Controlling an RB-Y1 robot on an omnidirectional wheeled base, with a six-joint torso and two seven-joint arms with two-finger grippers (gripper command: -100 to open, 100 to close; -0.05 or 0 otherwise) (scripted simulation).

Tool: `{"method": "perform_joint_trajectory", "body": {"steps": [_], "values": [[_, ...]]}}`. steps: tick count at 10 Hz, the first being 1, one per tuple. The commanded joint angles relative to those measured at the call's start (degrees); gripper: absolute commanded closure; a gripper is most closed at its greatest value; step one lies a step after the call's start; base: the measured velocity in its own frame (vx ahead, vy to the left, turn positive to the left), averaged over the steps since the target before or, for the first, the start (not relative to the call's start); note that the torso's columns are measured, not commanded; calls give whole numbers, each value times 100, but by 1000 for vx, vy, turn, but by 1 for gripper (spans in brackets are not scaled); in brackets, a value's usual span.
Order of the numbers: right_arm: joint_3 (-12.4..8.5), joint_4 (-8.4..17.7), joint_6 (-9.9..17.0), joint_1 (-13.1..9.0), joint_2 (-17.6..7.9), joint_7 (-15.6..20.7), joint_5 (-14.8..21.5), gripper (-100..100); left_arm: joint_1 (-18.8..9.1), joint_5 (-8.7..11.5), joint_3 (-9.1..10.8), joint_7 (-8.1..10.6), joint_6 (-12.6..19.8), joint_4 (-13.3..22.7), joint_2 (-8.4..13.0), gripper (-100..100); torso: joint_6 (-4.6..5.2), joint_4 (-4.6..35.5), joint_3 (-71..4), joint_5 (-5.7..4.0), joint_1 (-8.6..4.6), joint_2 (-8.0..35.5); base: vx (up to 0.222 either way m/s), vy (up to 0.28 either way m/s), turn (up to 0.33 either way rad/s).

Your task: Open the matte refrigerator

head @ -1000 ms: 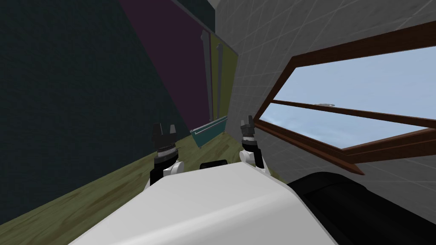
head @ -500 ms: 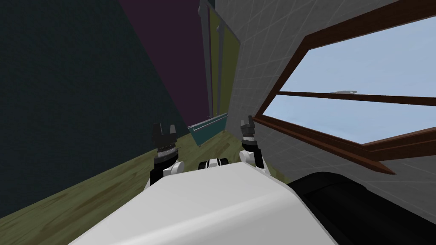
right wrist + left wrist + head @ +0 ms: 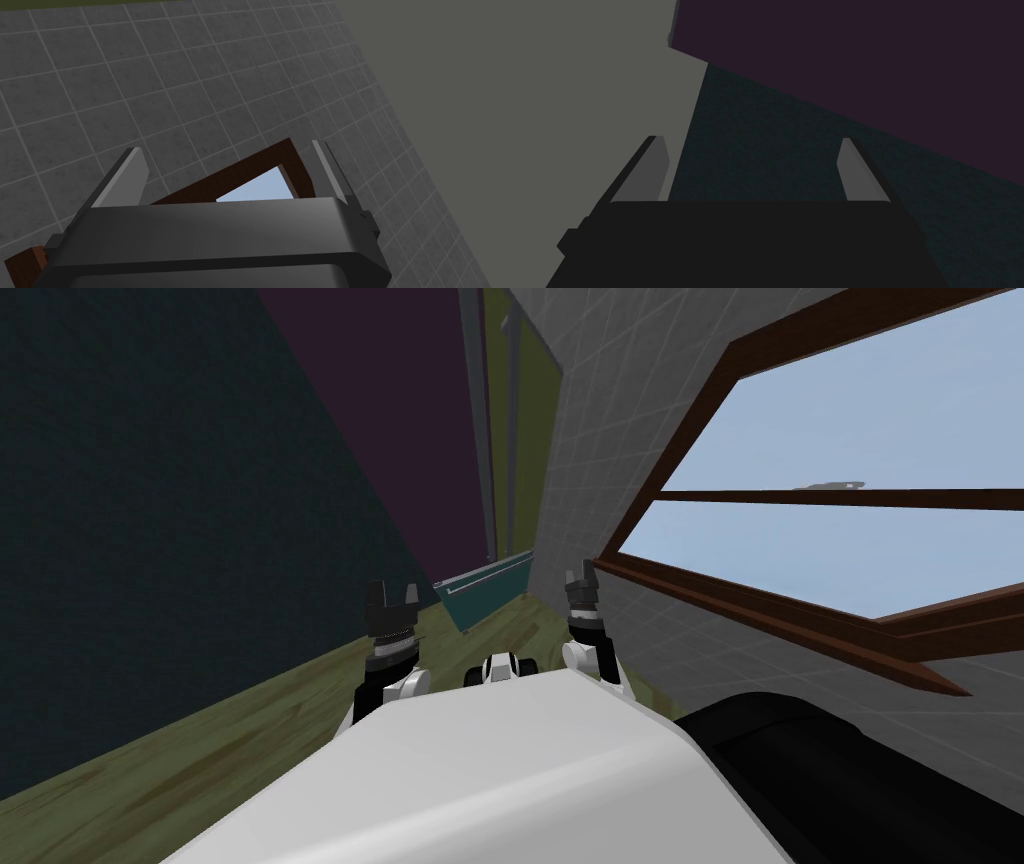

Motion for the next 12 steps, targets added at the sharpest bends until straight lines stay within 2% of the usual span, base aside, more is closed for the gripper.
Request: {"method": "perform_joint_trajectory", "body": {"steps": [1,6,12], "values": [[0,0,0,0,0,0,0,0,-77,196,-22,91,-129,273,182,-100,0,4,4,-1,-3,8,88,-57,-62],[0,0,0,0,0,0,0,0,-255,691,-69,316,-460,935,388,-100,0,5,4,-1,0,9,107,-62,-75],[0,0,0,0,0,0,0,0,-506,1399,-137,636,-936,1858,531,-100,-1,4,4,2,8,8,137,-71,-92]]}}
